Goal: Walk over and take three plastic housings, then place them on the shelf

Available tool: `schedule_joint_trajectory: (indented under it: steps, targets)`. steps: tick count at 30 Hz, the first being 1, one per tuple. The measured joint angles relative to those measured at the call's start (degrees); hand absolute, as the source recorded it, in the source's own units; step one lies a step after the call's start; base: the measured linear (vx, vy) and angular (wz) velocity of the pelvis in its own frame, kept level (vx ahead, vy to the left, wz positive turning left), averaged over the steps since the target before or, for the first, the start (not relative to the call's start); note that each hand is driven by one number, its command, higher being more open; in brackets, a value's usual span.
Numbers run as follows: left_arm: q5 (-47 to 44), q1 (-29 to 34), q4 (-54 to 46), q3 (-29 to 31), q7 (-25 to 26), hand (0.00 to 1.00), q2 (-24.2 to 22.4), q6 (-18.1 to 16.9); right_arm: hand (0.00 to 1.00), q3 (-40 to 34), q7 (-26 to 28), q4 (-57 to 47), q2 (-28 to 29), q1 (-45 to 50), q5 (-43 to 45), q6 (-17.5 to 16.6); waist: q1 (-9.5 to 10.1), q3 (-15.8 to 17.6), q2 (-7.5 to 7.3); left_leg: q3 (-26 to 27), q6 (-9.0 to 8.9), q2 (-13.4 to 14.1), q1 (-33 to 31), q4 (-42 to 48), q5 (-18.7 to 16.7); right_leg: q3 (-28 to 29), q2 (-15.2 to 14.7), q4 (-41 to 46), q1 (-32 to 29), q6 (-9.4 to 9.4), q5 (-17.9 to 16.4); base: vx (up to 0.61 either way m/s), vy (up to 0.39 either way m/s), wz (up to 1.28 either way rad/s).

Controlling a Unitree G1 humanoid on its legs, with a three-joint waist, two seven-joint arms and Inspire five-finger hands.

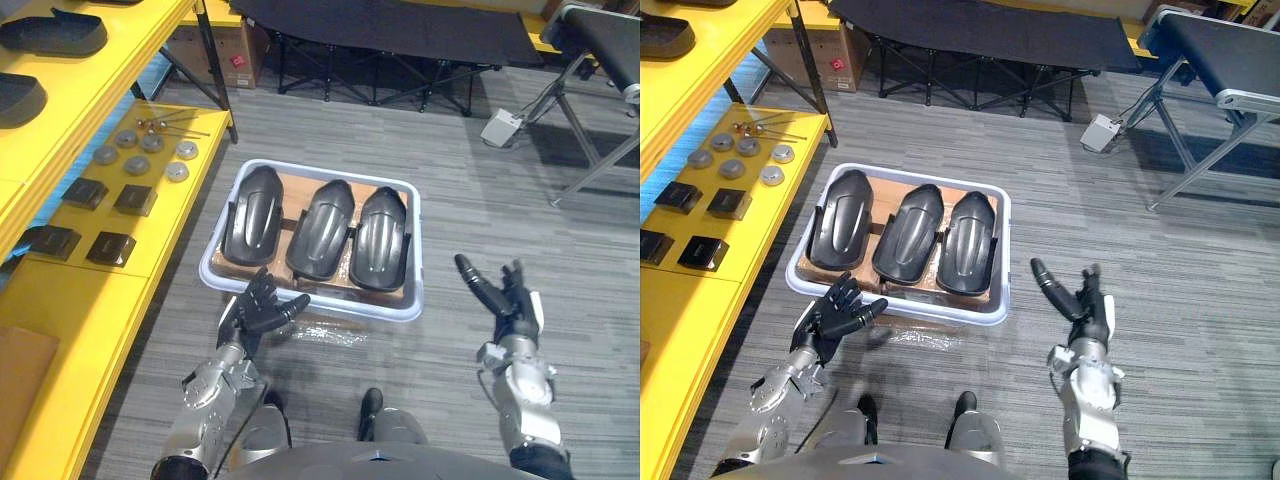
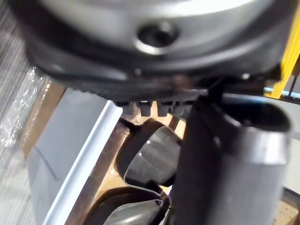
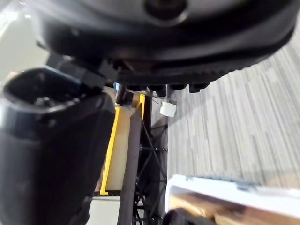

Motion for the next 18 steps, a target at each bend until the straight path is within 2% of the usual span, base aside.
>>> schedule_joint_trajectory:
  steps: [4,7,9,12,14,16,18]
  targets:
    - [-1.8,1.9,0.0,-1.4,-0.5,1.0,-0.4,2.2,1.0,-2.4,-1.2,8.8,-7.2,-8.0,0.4,6.9,0.95,-0.2,0.37,-1.8,-0.22,0.1,-0.4,0.6,-0.1,-1.7,0.4,-1.8,1.9,0.25,0.4,0.02,-0.026,0.23]
    - [-1.8,2.9,0.1,-3.3,-1.5,1.0,-0.5,2.5,1.0,-2.4,-1.8,16.4,-11.7,-14.0,0.4,11.4,1.79,0.0,1.65,-4.1,-0.2,-0.2,-3.6,2.3,-0.1,-4.3,0.6,-3.1,1.7,0.1,1.4,-0.05,0.007,0.38]
    - [-1.8,3.4,0.1,-4.3,-2.1,1.0,-0.6,2.5,1.0,-2.0,-2.4,22.3,-15.0,-19.4,0.4,13.7,3.03,0.8,2.8,-5.4,-0.11,-0.1,-6.5,3.5,-0.1,-5.5,1.0,-4.0,0.5,-0.2,2.4,-0.09,0.014,0.34]
    - [-1.6,3.3,1.6,-5.0,-2.3,1.0,-0.7,2.1,1.0,-0.8,-3.2,29.2,-19.9,-27.9,0.3,14.9,4.66,3.6,4.45,-6.7,0.31,-0.3,-9.4,4.8,0.4,-6.7,1.3,-4.3,-1.0,-0.49,3.6,-0.15,0.012,0.24]
    - [-1.3,3.2,3.4,-5.0,-2.1,1.0,-0.7,0.9,1.0,0.1,-3.5,31.8,-22.7,-33.0,0.2,15.0,4.71,6.0,5.19,-7.7,0.53,-0.7,-11.2,5.3,0.9,-7.7,1.2,-4.2,-1.9,-0.63,4.1,-0.15,0.043,0.24]
    - [-1.3,3.3,4.0,-5.0,-1.4,1.0,-0.5,0.2,1.0,1.3,-3.4,32.9,-24.6,-35.6,-0.3,15.0,5.08,7.6,5.31,-8.0,0.73,-1.0,-12.4,5.5,1.5,-7.8,1.1,-4.0,-2.9,-0.65,4.4,-0.12,0.046,0.13]
    - [-1.2,3.0,4.2,-5.0,0.7,1.0,-0.2,-1.1,1.0,2.2,-3.4,33.8,-26.8,-38.4,-2.5,15.1,6.23,10.5,5.56,-8.5,0.93,-1.1,-13.7,6.2,1.8,-8.0,0.9,-3.4,-3.8,-0.65,4.7,-0.11,0.052,0.06]
